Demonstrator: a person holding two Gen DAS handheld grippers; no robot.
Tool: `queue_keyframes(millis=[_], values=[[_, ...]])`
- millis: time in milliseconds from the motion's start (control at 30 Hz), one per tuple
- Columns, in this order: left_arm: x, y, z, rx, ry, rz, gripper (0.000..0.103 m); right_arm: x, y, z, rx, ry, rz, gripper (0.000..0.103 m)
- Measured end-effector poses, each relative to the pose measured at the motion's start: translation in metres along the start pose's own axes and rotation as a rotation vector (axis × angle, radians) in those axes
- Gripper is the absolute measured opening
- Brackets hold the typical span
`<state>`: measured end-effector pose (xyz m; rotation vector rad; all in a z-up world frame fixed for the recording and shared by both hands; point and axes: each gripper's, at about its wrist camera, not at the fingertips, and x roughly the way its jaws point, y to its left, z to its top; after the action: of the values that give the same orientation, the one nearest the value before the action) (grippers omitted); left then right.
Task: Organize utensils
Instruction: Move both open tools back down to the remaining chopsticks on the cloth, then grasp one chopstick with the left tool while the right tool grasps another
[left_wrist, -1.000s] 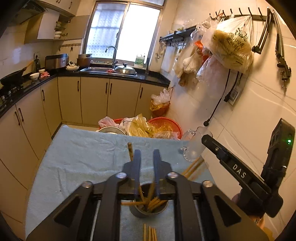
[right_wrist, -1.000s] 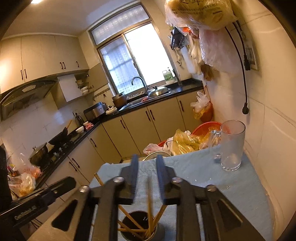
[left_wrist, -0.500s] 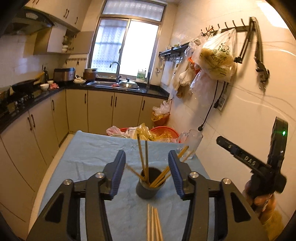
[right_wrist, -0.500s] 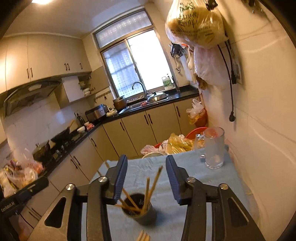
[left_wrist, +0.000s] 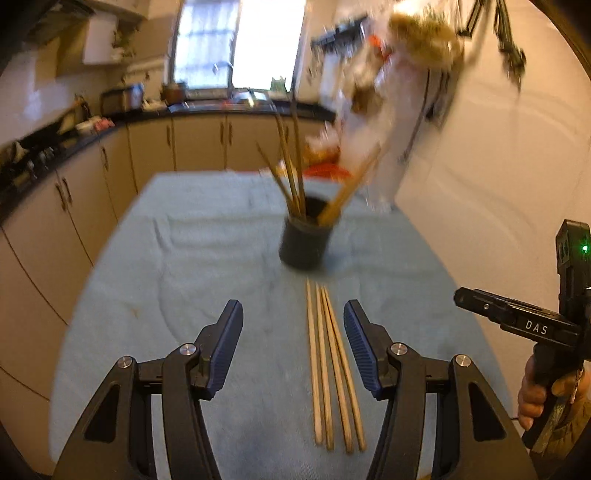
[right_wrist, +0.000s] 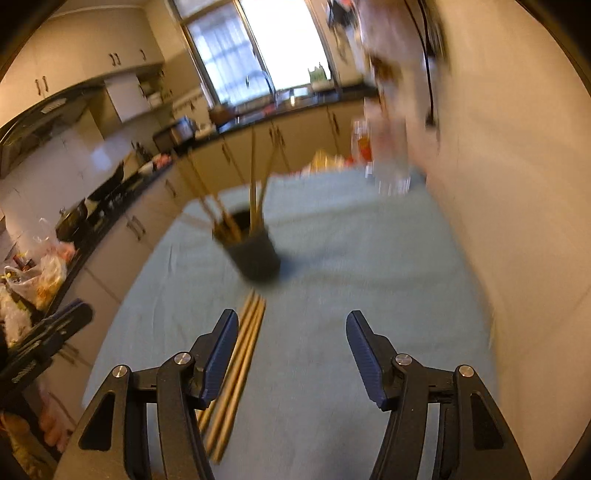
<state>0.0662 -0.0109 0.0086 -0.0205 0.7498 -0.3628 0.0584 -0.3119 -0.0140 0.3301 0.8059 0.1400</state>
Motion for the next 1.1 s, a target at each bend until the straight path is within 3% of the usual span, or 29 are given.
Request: queue_keyframes(millis=[67,100,167,433,633,900,1100], values=[[0.019,-0.006,-0.013,0.03,0.048,-0.003,0.051,0.013,-0.005,-0.018,0.023,0.03,0.02,0.065],[0.028,-0.01,-0.019,0.045,0.073,-0.006,0.042,0.02,-0.007,-0.026,0.026,0.044,0.022,0.065],[0.05,-0.015,-0.028,0.071,0.132,-0.021,0.034,0.031,-0.008,-0.041,0.026,0.067,0.028,0.065],[0.117,-0.014,-0.026,0.04,0.242,-0.023,0.032,0.073,-0.011,-0.072,0.051,0.146,0.045,0.064],[0.161,-0.017,-0.023,0.045,0.31,-0.018,0.018,0.083,-0.013,-0.068,0.041,0.129,0.06,0.064],[0.178,-0.015,-0.015,0.049,0.303,0.001,0.007,0.088,-0.009,-0.064,-0.018,0.103,0.037,0.064],[0.182,-0.018,-0.013,0.069,0.308,0.039,0.007,0.094,0.0,-0.064,-0.067,0.104,0.009,0.064]])
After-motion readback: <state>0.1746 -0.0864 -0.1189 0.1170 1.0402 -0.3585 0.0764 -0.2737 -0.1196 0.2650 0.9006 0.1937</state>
